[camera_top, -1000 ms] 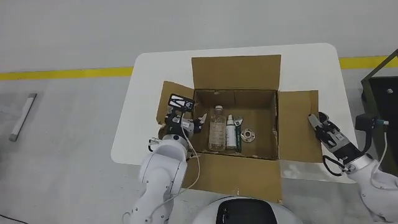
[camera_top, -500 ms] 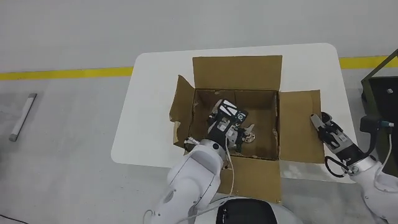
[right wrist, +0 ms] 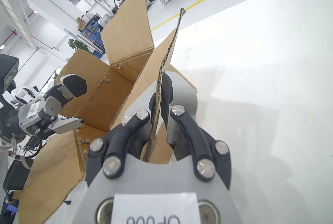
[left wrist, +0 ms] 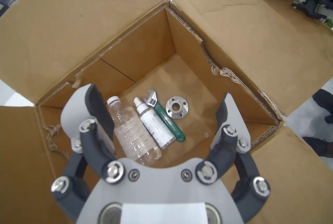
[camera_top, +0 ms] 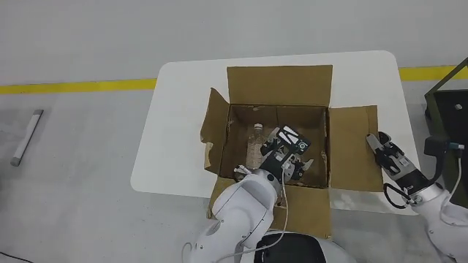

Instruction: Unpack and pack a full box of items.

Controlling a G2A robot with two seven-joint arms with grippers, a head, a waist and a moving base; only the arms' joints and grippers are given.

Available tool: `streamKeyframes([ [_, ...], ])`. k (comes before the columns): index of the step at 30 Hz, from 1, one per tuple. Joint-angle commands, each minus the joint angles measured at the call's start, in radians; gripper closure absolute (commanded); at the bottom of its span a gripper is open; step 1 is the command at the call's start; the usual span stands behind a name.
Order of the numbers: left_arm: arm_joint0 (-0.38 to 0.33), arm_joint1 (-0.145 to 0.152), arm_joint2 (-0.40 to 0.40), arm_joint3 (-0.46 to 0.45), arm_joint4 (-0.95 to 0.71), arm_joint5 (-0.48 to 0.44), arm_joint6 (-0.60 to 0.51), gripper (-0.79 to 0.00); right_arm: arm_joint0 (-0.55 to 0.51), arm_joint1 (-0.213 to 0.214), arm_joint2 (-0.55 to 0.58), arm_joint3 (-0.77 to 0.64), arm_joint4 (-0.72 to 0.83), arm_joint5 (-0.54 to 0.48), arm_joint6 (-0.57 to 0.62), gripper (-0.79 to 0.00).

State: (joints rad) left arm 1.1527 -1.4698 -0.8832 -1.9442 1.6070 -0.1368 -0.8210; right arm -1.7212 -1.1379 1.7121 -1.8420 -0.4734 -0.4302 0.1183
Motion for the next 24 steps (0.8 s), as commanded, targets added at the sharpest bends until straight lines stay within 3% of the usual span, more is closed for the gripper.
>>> streamKeyframes([
  [1,0.000,0.000,0.000,0.000,0.000,0.000,0.000,-0.785,0.001,-0.001,0.000,0.001,-0.002,0.001,-0.002,0.000],
  [6,0.000,0.000,0.000,0.000,0.000,0.000,0.000,-0.785,0.009,-0.002,-0.008,0.007,-0.010,-0.001,0.000,0.000],
  [11,-0.025,-0.009,-0.017,0.035,-0.002,0.072,-0.002,-0.785,0.015,-0.003,-0.014,0.007,-0.015,0.002,0.002,0.000],
  [15,-0.102,-0.033,-0.010,0.125,-0.007,0.220,-0.226,-0.785,0.014,-0.004,-0.017,0.007,-0.017,0.003,-0.004,0.000],
  [19,-0.195,-0.060,0.028,0.205,-0.014,0.276,-0.393,-0.785,0.009,-0.006,-0.019,0.002,-0.024,0.009,-0.012,0.000],
  [24,-0.260,-0.080,0.052,0.319,0.040,0.313,-0.471,-0.785,0.004,-0.007,-0.018,-0.001,-0.033,0.010,-0.019,0.000],
])
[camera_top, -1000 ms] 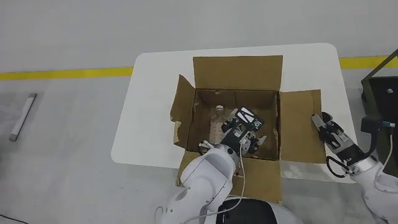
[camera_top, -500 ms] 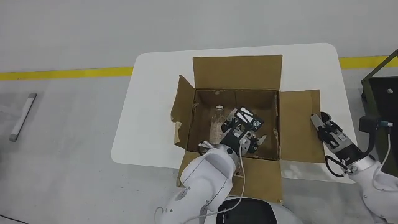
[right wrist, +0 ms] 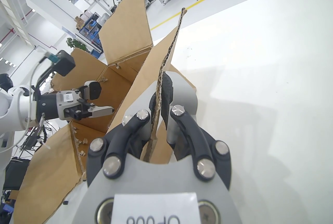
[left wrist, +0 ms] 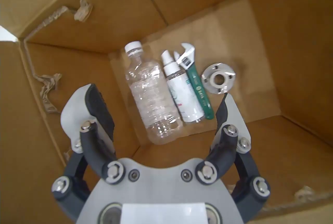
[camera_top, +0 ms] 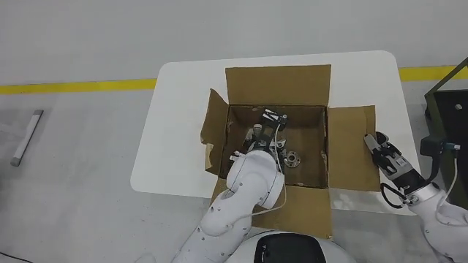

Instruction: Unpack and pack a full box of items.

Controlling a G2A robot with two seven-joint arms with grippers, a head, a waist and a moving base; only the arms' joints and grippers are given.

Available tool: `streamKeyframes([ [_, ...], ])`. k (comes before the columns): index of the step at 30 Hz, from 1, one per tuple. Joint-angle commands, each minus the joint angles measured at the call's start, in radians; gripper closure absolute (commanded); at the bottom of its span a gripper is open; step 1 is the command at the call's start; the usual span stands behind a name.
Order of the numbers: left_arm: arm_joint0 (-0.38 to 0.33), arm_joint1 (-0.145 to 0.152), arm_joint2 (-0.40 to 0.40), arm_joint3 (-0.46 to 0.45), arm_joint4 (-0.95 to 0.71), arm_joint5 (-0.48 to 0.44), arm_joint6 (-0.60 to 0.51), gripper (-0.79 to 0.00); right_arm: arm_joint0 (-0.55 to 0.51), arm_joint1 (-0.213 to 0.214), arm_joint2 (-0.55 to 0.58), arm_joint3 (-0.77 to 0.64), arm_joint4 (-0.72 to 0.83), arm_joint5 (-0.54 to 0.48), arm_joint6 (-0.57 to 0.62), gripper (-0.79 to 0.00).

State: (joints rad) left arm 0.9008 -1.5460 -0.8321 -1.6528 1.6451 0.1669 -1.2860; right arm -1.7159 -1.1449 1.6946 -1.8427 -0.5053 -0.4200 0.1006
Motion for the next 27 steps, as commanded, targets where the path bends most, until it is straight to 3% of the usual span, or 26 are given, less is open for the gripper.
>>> streamKeyframes([
  [1,-0.013,-0.008,-0.003,0.046,-0.015,0.023,-0.018,-0.785,-0.002,-0.001,0.000,-0.001,-0.002,0.000,-0.002,0.000],
  [6,-0.047,-0.020,0.006,0.113,0.017,0.014,-0.010,-0.785,-0.006,-0.002,-0.001,-0.005,-0.009,0.000,-0.003,0.000],
  [19,-0.047,-0.020,0.006,0.113,0.017,0.014,-0.010,-0.785,-0.007,-0.004,0.003,-0.003,-0.022,-0.003,-0.002,0.000],
  [21,-0.032,-0.018,-0.002,0.131,0.023,0.006,0.029,-0.785,-0.004,-0.004,0.000,-0.003,-0.023,-0.002,-0.001,0.000],
  [27,-0.042,-0.039,-0.055,0.164,-0.158,0.065,0.031,-0.785,0.001,-0.006,-0.007,-0.007,-0.027,0.000,-0.001,0.000],
])
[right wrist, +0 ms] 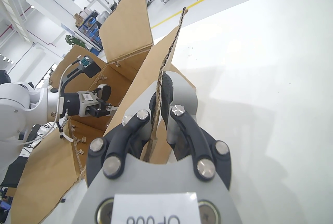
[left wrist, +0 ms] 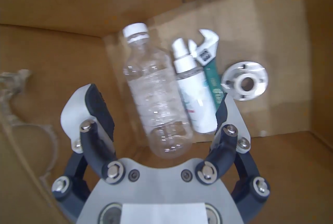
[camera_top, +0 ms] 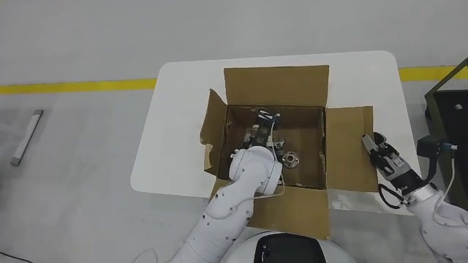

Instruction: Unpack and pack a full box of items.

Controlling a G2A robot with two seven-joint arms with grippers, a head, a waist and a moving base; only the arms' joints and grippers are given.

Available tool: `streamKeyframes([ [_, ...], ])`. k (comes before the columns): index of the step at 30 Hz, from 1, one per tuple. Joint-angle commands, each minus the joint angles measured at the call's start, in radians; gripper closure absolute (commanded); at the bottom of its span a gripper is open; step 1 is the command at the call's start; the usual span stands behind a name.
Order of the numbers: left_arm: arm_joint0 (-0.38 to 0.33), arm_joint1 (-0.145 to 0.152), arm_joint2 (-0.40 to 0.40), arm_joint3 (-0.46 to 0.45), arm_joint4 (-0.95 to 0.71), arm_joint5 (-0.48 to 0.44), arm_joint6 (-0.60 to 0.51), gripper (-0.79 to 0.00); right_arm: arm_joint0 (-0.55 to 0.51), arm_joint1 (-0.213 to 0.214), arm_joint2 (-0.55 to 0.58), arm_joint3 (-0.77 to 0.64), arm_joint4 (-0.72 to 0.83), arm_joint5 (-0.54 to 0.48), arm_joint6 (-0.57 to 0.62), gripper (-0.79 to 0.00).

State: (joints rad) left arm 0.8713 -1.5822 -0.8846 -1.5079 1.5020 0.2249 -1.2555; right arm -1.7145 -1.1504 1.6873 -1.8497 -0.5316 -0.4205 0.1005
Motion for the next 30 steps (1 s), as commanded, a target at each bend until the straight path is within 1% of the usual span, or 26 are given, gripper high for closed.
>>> streamKeyframes([
  [1,-0.018,-0.007,-0.004,0.029,-0.033,0.017,0.001,-0.785,0.000,0.000,0.000,0.000,-0.001,0.000,-0.001,0.000],
  [8,-0.084,-0.029,-0.047,0.115,-0.107,0.127,-0.055,-0.785,-0.010,-0.001,0.007,-0.003,-0.003,-0.002,-0.006,0.000],
  [12,-0.126,-0.037,-0.068,0.179,-0.111,0.178,-0.129,-0.785,-0.015,-0.002,0.009,-0.006,-0.003,-0.003,-0.007,0.000],
  [13,-0.138,-0.039,-0.073,0.193,-0.116,0.185,-0.149,-0.785,-0.015,-0.002,0.009,-0.006,-0.003,-0.004,-0.007,0.000],
  [15,-0.156,-0.042,-0.090,0.237,-0.110,0.186,-0.154,-0.785,-0.015,-0.003,0.010,-0.008,-0.005,-0.003,-0.007,0.000],
  [17,-0.169,-0.048,-0.109,0.263,-0.134,0.182,-0.158,-0.776,-0.014,-0.003,0.008,-0.009,-0.006,-0.004,-0.006,0.000],
  [18,-0.174,-0.051,-0.114,0.274,-0.133,0.181,-0.159,-0.742,-0.014,-0.003,0.008,-0.010,-0.006,-0.003,-0.006,0.000],
  [19,-0.180,-0.053,-0.112,0.285,-0.121,0.176,-0.164,-0.686,-0.013,-0.003,0.007,-0.010,-0.007,-0.004,-0.004,0.000],
  [20,-0.183,-0.056,-0.114,0.290,-0.119,0.173,-0.166,-0.539,-0.013,-0.003,0.007,-0.010,-0.008,-0.003,-0.004,0.000],
  [21,-0.182,-0.059,-0.121,0.293,-0.137,0.171,-0.169,-0.462,-0.012,-0.003,0.007,-0.010,-0.008,-0.003,-0.003,0.000],
  [22,-0.182,-0.062,-0.134,0.299,-0.164,0.166,-0.173,-0.431,-0.012,-0.004,0.007,-0.009,-0.007,-0.003,-0.003,0.000],
  [23,-0.186,-0.064,-0.138,0.304,-0.165,0.162,-0.178,-0.425,-0.012,-0.004,0.006,-0.009,-0.006,-0.004,-0.001,0.000],
  [25,-0.195,-0.067,-0.128,0.313,-0.125,0.148,-0.191,-0.468,-0.011,-0.004,0.007,-0.009,-0.006,-0.005,0.001,0.000],
  [28,-0.195,-0.071,-0.133,0.321,-0.106,0.145,-0.195,-0.474,-0.010,-0.004,0.007,-0.008,-0.005,-0.005,0.000,0.000],
  [30,-0.190,-0.075,-0.136,0.325,-0.104,0.142,-0.198,-0.508,-0.009,-0.005,0.008,-0.009,-0.008,-0.003,0.000,0.000],
])
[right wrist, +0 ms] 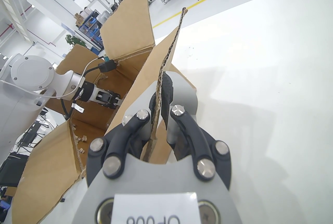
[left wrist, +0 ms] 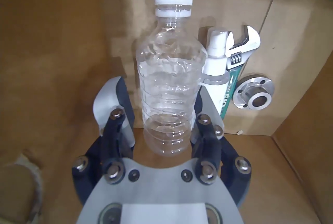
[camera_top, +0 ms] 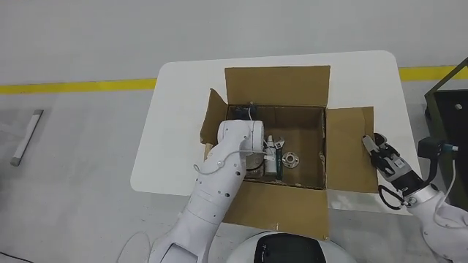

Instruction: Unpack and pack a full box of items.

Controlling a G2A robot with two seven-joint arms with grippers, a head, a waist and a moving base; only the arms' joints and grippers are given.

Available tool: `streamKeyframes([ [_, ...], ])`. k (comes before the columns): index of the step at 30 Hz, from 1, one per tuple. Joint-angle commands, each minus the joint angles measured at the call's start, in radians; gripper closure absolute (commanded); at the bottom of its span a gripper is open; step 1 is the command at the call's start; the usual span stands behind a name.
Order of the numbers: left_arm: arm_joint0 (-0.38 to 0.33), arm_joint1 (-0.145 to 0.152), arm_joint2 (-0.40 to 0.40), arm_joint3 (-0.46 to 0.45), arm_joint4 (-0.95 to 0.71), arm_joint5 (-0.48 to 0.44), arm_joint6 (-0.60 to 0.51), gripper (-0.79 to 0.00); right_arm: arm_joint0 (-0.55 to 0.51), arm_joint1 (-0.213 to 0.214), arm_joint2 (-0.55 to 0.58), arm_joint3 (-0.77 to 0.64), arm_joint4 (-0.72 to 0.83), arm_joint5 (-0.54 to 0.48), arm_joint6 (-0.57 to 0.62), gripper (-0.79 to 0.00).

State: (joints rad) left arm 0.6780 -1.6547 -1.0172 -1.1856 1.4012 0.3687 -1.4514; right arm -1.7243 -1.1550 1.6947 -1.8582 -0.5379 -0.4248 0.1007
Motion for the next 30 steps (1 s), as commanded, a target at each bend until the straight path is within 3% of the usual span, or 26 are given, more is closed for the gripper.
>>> streamKeyframes([
  [1,0.003,-0.004,-0.006,0.003,-0.003,-0.001,-0.001,-0.502,0.001,0.000,0.000,0.000,-0.001,0.001,0.000,0.000],
  [5,0.007,-0.011,-0.007,0.007,0.007,-0.005,-0.005,-0.489,0.003,-0.001,0.000,0.001,-0.003,0.005,0.001,0.000],
  [9,0.010,-0.017,-0.012,0.011,0.014,-0.012,-0.012,-0.600,0.005,-0.001,0.001,0.003,-0.005,0.005,0.004,0.000],
  [12,0.012,-0.020,-0.012,0.020,0.038,-0.016,-0.015,-0.616,0.008,-0.002,-0.001,0.005,-0.006,0.006,0.007,0.000],
  [26,0.023,-0.037,-0.002,0.056,0.083,-0.012,-0.012,-0.579,0.018,-0.003,-0.006,0.016,-0.008,0.004,0.011,0.000],
  [29,0.024,-0.040,0.000,0.067,0.083,-0.010,-0.009,-0.508,0.021,-0.004,-0.007,0.017,-0.008,0.005,0.012,0.000],
  [30,0.023,-0.041,0.000,0.071,0.082,-0.011,-0.009,-0.406,0.022,-0.004,-0.007,0.017,-0.008,0.005,0.013,0.000],
])
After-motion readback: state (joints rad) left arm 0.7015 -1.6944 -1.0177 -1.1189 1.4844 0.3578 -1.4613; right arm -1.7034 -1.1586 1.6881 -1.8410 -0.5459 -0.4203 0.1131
